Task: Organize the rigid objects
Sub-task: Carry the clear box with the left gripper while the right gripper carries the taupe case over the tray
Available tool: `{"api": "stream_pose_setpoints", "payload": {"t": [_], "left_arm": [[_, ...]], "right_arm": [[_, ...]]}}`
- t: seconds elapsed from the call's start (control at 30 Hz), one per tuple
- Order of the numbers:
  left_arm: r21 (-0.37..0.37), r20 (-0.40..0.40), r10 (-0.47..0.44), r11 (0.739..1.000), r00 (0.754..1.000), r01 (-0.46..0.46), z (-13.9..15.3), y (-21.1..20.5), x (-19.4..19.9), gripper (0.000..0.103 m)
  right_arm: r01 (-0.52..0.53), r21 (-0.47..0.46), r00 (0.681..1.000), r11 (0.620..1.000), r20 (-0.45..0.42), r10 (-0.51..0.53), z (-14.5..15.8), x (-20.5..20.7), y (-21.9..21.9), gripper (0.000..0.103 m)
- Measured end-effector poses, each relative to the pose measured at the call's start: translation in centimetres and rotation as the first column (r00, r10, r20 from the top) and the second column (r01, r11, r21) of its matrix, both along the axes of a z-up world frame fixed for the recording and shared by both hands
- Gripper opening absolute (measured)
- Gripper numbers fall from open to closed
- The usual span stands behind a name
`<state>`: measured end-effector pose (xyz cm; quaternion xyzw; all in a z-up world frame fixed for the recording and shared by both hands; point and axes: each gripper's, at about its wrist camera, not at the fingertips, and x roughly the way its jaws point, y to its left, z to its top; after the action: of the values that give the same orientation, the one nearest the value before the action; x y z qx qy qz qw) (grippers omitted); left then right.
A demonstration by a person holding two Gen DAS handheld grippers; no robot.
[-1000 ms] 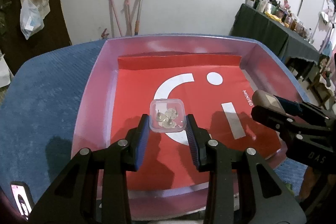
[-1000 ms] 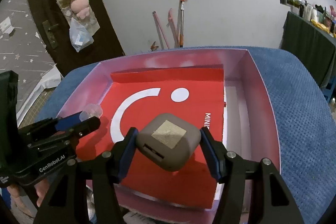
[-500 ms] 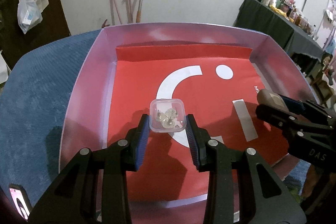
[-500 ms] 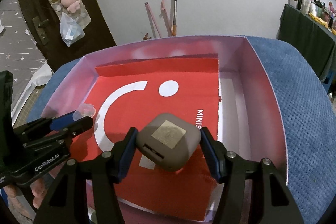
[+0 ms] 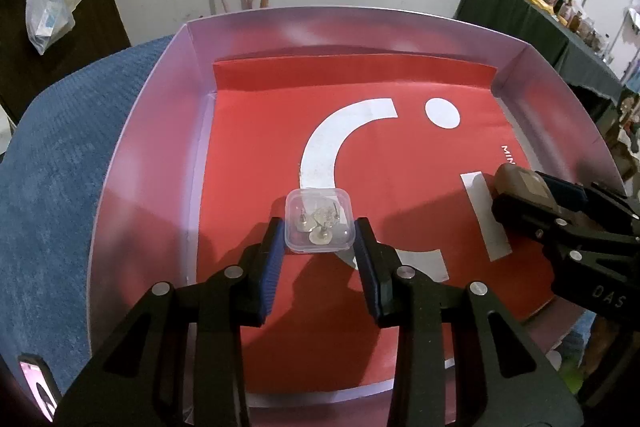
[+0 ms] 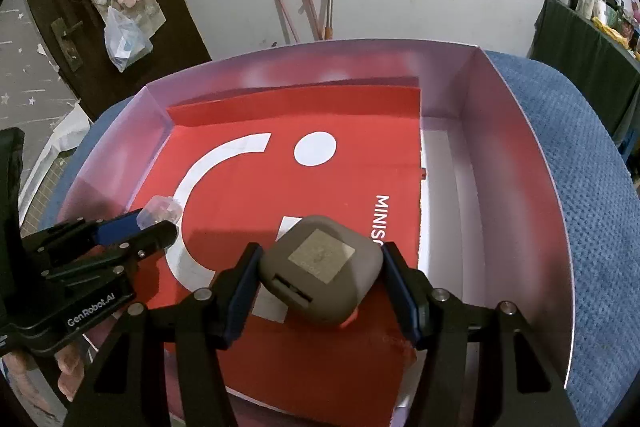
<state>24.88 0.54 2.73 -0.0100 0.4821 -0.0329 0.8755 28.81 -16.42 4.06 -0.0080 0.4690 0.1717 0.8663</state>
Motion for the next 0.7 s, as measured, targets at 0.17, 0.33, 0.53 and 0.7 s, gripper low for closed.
{"api": "stream_pose_setpoints", "payload": {"t": [0.17, 0.33, 0.53, 0.7], "left_arm": [[0.002, -0.01, -0.002, 1.0, 1.0, 0.002, -0.03, 0.07, 0.12, 0.033], [-0.004, -0.012, -0.002, 1.0, 1.0, 0.002, 0.01, 0.1, 0.38, 0.033], [-0.005, -0.012, -0.002, 1.0, 1.0, 0.002, 0.0, 0.12, 0.36, 0.033], [-0.01, -0.013, -0.001, 1.0, 1.0, 0.001, -0.03, 0.14, 0.33, 0.033]], "right_arm": [[-0.001, -0.009, 1.0, 1.0, -0.01, 0.001, -0.05, 0.19, 0.08, 0.063], [-0.002, -0.018, 1.0, 1.0, -0.012, 0.002, -0.15, 0.36, 0.39, 0.063], [0.0, -0.005, 1.0, 1.0, -0.019, 0.0, -0.26, 0.48, 0.26, 0.063], [0.001, -0.008, 1.0, 1.0, -0.018, -0.001, -0.33, 0.51, 0.27, 0.063]]}}
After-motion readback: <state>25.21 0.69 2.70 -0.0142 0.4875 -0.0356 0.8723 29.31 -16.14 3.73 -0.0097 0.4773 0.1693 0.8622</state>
